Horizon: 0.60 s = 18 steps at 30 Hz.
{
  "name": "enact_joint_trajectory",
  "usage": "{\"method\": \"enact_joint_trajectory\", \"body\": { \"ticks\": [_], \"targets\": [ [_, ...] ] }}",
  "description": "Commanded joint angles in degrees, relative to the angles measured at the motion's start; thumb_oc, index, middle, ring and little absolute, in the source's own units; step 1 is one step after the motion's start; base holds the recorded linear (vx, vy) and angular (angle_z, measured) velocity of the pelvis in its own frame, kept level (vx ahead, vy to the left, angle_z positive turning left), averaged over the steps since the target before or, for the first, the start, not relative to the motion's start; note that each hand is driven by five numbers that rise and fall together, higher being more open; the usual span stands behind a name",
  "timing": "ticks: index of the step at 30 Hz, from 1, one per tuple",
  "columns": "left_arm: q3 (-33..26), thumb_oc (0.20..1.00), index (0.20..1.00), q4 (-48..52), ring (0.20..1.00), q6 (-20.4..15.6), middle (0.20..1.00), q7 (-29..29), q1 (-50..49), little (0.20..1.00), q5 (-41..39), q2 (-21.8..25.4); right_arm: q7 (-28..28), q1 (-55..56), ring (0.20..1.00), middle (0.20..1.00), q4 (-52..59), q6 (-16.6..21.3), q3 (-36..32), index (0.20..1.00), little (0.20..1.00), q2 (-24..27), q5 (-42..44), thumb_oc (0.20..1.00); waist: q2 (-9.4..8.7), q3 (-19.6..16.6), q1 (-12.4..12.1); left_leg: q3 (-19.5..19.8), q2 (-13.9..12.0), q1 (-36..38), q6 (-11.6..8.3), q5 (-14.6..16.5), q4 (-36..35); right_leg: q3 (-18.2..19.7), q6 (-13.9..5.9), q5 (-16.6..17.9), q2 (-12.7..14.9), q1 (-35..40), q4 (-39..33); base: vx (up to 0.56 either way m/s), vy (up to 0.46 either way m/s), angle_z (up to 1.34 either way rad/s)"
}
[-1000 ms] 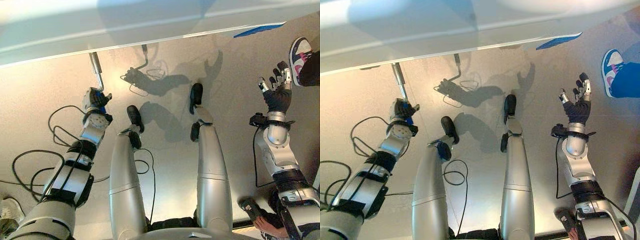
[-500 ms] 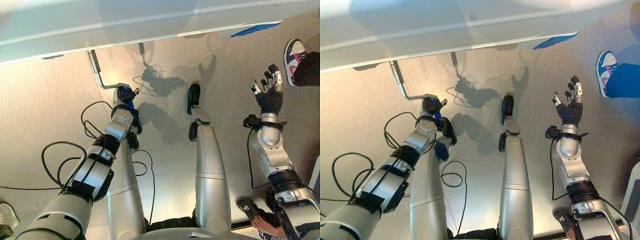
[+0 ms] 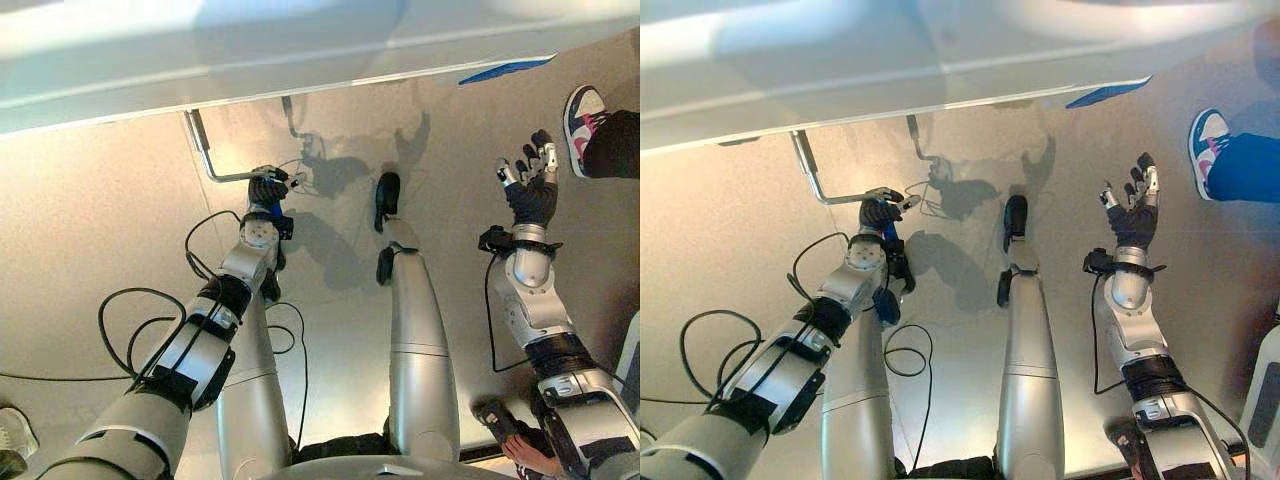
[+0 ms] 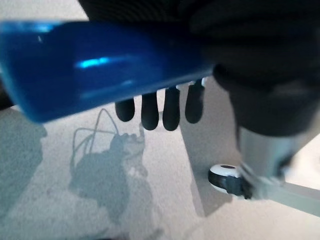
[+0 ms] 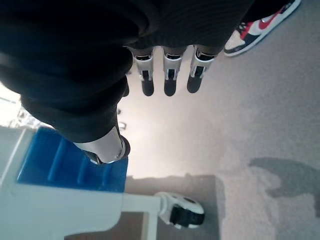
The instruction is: Raise the hospital bed
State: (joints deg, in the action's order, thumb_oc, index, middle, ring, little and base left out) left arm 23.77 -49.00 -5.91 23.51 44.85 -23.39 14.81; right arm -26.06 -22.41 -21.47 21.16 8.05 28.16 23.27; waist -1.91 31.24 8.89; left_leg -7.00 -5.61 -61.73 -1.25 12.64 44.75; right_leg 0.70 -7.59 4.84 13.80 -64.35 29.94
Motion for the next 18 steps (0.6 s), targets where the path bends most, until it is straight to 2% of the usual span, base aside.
{"method": "enact_joint_trajectory", "body": {
  "ticks": [1, 5, 6, 7, 8, 10, 14, 18],
  "targets": [
    [0.0, 1.0, 1.0, 0.43, 1.0, -3.37, 1.0, -0.94, -1.22, 1.0, 2.7, -1.39, 1.14, 0.22, 1.0, 1.0, -1.43, 1.6, 1.34, 1.0, 1.0, 2.17, 1.52, 1.0, 0.93, -1.44, -1.3, 3.63, 1.44, 5.67, 0.51, -8.21, -12.34, -3.05, -0.5, -5.45, 0.73, 2.34, 8.16, -0.04, -0.03, 0.06],
    [-1.69, 1.0, 1.0, -4.53, 1.0, -1.84, 1.0, -3.67, -9.09, 1.0, 10.41, 0.45, 6.03, -0.32, 1.0, 1.0, -9.24, -0.83, 4.86, 1.0, 1.0, 0.81, 1.53, 1.0, 1.48, -1.44, -2.72, 3.18, 1.44, 13.27, 0.39, -8.67, -15.77, -3.86, -0.53, -5.27, 1.43, 9.51, 6.25, -0.03, -0.018, 0.05],
    [-2.14, 1.0, 1.0, -5.45, 1.0, -1.83, 1.0, -4.6, -10.88, 1.0, 11.0, 0.84, 6.62, -0.6, 1.0, 1.0, -10.8, -1.32, 5.11, 1.0, 1.0, 0.82, 1.16, 1.0, 1.66, -1.44, -3.01, 2.84, 1.65, 14.35, 0.65, -10.8, -17.59, -4.44, 0.12, -3.25, 1.7, 10.68, 4.31, -0.07, -0.029, 0.02],
    [-2.76, 1.0, 1.0, -6.61, 1.0, -1.89, 1.0, -6.4, -15.19, 1.0, 13.19, 1.37, 8.57, -0.17, 1.0, 1.0, -13.52, -2.26, 5.39, 1.0, 1.0, 0.58, 1.1, 1.0, 2.03, -1.44, -3.6, 2.83, 1.63, 18.5, 0.39, -11.16, -19.53, -5.02, 0.08, -3.02, 1.93, 14.89, 2.35, -0.07, -0.026, 0.02],
    [-2.75, 1.0, 1.0, -6.59, 1.0, -1.89, 1.0, -6.4, -15.24, 1.0, 13.2, 1.37, 8.58, -0.13, 1.0, 1.0, -13.53, -2.25, 5.4, 1.0, 1.0, 0.57, 1.11, 1.0, 2.03, -1.44, -3.6, 2.84, 1.62, 18.59, 0.39, -11.18, -19.61, -5.05, 0.08, -3.0, 1.92, 14.98, 2.28, 0.01, -0.032, 0.04],
    [-4.33, 1.0, 1.0, -8.27, 1.0, -2.37, 1.0, -8.47, -20.5, 1.0, 14.83, 1.98, 10.7, 0.62, 1.0, 1.0, -18.12, -3.44, 5.14, 1.0, 1.0, 0.6, 0.42, 1.0, 2.52, -1.44, -4.43, 2.78, 1.42, 24.68, 0.11, -11.36, -22.04, -6.04, 0.24, -2.97, 2.12, 21.22, -0.13, 0.01, -0.036, 0.06],
    [-6.92, 1.0, 1.0, -11.03, 1.0, -2.51, 1.0, -9.93, -25.08, 1.0, 16.35, 2.13, 11.82, 1.37, 1.0, 1.0, -22.53, -4.41, 4.6, 1.0, 1.0, 0.47, -0.85, 1.0, 2.95, -1.44, -5.34, 2.91, 1.55, 30.69, -0.23, -11.56, -24.24, -6.77, 0.25, -3.2, 1.97, 27.49, -2.39, 0.01, -0.039, 0.08],
    [-9.08, 1.0, 1.0, -13.25, 1.0, -2.99, 1.0, -11.43, -28.84, 1.0, 16.44, 1.64, 13.38, 2.79, 1.0, 1.0, -27.14, -5.55, 3.98, 1.0, 1.0, 0.48, -2.6, 1.0, 3.46, -3.32, -6.35, 3.16, 1.54, 35.17, -0.46, -11.64, -26.39, -7.76, 0.22, -3.32, 1.95, 32.65, -4.88, 0.03, -0.056, 0.06]
  ]
}}
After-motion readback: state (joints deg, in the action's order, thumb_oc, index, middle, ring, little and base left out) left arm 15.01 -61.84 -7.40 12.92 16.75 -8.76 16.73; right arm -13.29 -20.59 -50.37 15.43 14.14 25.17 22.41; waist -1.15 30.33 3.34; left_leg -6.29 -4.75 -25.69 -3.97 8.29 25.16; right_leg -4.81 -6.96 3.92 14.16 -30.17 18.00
